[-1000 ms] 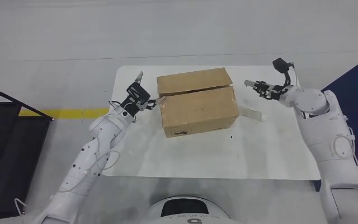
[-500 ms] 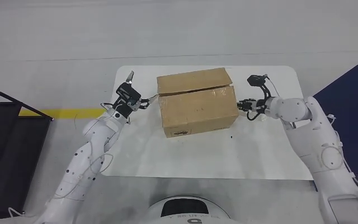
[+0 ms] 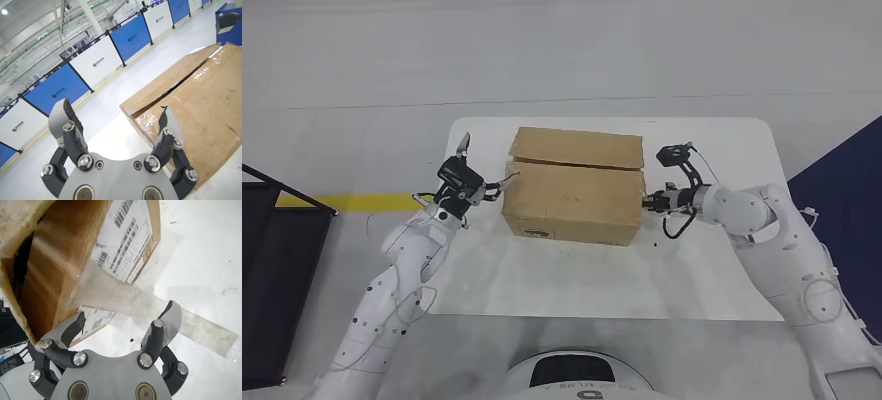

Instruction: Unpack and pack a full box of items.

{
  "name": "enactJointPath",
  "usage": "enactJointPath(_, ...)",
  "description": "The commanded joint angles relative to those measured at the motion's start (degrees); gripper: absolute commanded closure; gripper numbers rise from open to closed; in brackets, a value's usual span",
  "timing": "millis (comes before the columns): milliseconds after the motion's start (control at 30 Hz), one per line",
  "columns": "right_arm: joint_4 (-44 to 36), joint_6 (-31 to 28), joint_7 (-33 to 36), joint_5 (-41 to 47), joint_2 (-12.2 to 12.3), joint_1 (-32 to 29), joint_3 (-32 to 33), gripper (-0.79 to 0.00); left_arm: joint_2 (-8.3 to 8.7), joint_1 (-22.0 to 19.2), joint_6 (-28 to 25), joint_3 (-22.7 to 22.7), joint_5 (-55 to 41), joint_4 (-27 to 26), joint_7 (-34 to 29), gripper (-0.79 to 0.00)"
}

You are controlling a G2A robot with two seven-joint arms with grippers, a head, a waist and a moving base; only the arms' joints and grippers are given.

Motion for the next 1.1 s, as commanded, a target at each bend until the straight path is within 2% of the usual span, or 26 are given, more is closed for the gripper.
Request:
enactJointPath(0,0.2,0.7,-1.8,-0.3,0.0,-0.3,0.4,-0.785,-0.01,0.2,0.1,0.0,0.1,0.0,0.0,-0.785)
enactJointPath(400,-0.5,-0.5,-2.8,0.0,0.0,-0.9,0.4,-0.785,0.07,0.8,-1.3,0.4,1.8,-0.9,-1.3,-0.785)
enactJointPath(500,-3.7,0.4,-5.5,-8.0,0.7,-3.9,2.1,-0.785,0.14,1.3,-1.6,0.1,1.8,-1.2,-1.4,-0.785)
enactJointPath(633,-10.1,2.2,-9.0,-16.1,1.9,-11.8,6.5,-0.785,0.17,1.2,-1.8,-0.1,1.8,-0.5,-1.5,-0.785)
enactJointPath(767,-15.8,3.3,-8.4,-24.6,2.6,-17.7,7.6,-0.785,0.23,1.0,-2.1,-0.5,1.8,-0.2,-1.4,-0.785)
enactJointPath(900,-18.2,2.7,-7.4,-31.0,2.3,-18.5,3.9,-0.785,0.32,0.8,-2.6,-0.9,2.0,-0.3,-1.3,-0.785)
enactJointPath(1067,-16.6,4.8,-9.0,-31.2,1.2,-15.5,0.3,-0.785,0.41,0.8,-3.1,-1.4,1.8,0.4,-0.7,-0.785)
